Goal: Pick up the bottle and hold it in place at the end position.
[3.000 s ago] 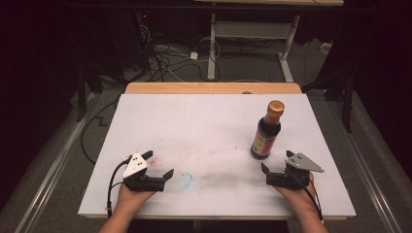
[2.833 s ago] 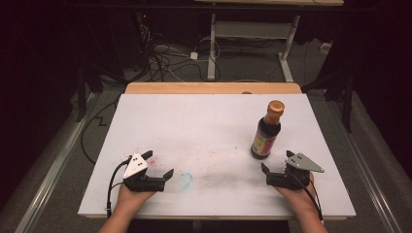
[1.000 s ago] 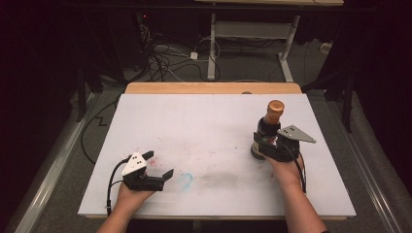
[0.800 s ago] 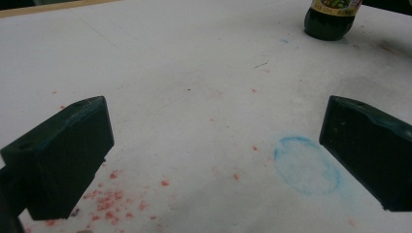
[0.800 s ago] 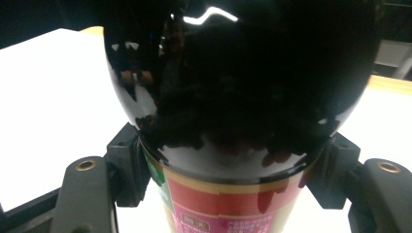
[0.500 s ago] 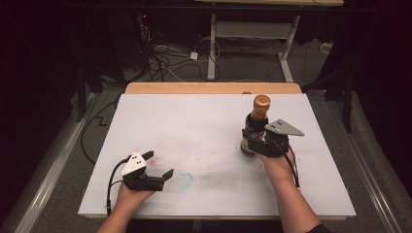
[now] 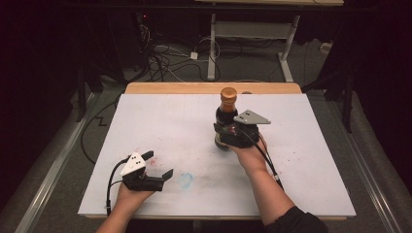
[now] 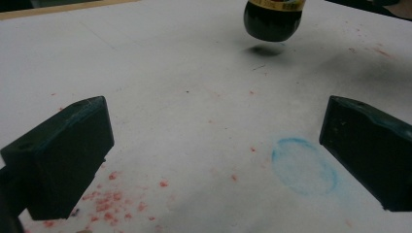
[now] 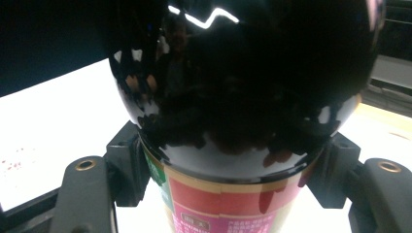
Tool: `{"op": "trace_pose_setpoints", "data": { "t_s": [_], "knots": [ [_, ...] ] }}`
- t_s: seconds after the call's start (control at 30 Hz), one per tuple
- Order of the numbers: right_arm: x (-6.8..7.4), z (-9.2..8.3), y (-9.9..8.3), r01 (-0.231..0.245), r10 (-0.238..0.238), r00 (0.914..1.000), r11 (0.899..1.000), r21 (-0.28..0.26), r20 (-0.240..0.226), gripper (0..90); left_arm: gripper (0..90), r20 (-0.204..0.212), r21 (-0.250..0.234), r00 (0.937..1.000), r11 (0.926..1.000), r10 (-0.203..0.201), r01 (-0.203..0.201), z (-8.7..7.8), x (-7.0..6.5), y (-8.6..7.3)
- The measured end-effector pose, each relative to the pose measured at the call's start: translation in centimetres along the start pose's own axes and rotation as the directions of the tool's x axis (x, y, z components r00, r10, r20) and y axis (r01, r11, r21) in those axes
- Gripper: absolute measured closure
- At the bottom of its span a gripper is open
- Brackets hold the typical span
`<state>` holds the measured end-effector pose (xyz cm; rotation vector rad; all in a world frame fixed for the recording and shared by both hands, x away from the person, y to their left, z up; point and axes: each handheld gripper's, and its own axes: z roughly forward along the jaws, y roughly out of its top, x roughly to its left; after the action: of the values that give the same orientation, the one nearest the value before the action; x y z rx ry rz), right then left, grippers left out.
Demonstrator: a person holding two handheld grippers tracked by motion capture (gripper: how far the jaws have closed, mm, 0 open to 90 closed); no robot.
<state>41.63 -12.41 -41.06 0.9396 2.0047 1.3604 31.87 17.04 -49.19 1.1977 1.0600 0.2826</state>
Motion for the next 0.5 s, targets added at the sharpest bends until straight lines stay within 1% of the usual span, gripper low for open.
{"op": "trace_pose_setpoints", "data": {
  "t_s": [0.03, 0.1, 0.17, 0.2, 0.27, 0.3, 0.37, 0.4, 0.43, 0.47, 0.5],
  "knots": [
    [0.2, 0.4, 0.1, 0.009, -0.009, 0.9999, 1.000, -0.002, -0.006, 31.9, 0.0, 0.000, 0.000, 1.0000, 1.0000, 0.001, -0.001, 0.0, 0.0, 0.0],
    [0.6, 1.0, 0.1, 0.000, 0.000, 0.9999, 1.000, 0.004, -0.014, 31.9, 0.0, 0.001, 0.000, 1.0000, 1.0000, 0.001, -0.001, 0.0, 0.0, 0.0],
    [0.8, 1.7, 0.1, 0.004, -0.004, 0.9997, 1.000, 0.012, -0.023, 31.9, 0.0, 0.003, 0.001, 1.0000, 1.0000, 0.001, -0.001, 0.0, 0.0, 0.0],
    [0.9, 1.9, 0.0, -0.004, 0.004, 0.9997, 1.000, 0.021, -0.025, 31.9, 0.0, 0.003, 0.001, 1.0000, 1.0000, 0.002, -0.002, 0.0, 0.0, 0.0],
    [1.0, 2.4, -0.2, -0.001, 0.002, 0.9995, 1.000, 0.024, -0.031, 31.8, 0.0, 0.006, 0.002, 1.0000, 1.0000, 0.003, -0.003, 0.0, 0.0, 0.0],
    [1.1, 2.6, -0.3, -0.008, 0.009, 0.9994, 1.000, 0.027, -0.033, 31.8, 0.0, 0.007, 0.003, 1.0000, 1.0000, 0.004, -0.004, -0.1, 0.0, 0.0],
    [1.2, 2.9, -0.5, -0.001, 0.002, 0.9993, 0.999, 0.032, -0.038, 31.8, 0.0, 0.008, 0.003, 1.0000, 1.0000, 0.004, -0.004, -0.1, 0.0, 0.0],
    [1.3, 3.0, -0.6, -0.009, 0.011, 0.9991, 0.999, 0.039, -0.040, 31.8, 0.0, 0.008, 0.003, 1.0000, 1.0000, 0.004, -0.004, -0.1, 0.0, 0.0],
    [1.3, 3.1, -0.7, 0.001, 0.001, 0.9991, 0.999, 0.038, -0.042, 31.7, 0.0, 0.008, 0.002, 1.0000, 1.0000, 0.004, -0.004, -0.1, 0.0, 0.0],
    [1.4, 3.2, -0.8, -0.010, 0.012, 0.9990, 0.999, 0.044, -0.044, 31.7, 0.0, 0.008, 0.003, 1.0000, 1.0000, 0.004, -0.004, -0.1, 0.0, 0.0],
    [1.5, 3.2, -0.9, -0.004, 0.006, 0.9991, 0.999, 0.036, -0.043, 31.7, 0.0, 0.008, 0.004, 1.0000, 1.0000, 0.005, -0.005, -0.1, 0.0, 0.0]
  ]
}}
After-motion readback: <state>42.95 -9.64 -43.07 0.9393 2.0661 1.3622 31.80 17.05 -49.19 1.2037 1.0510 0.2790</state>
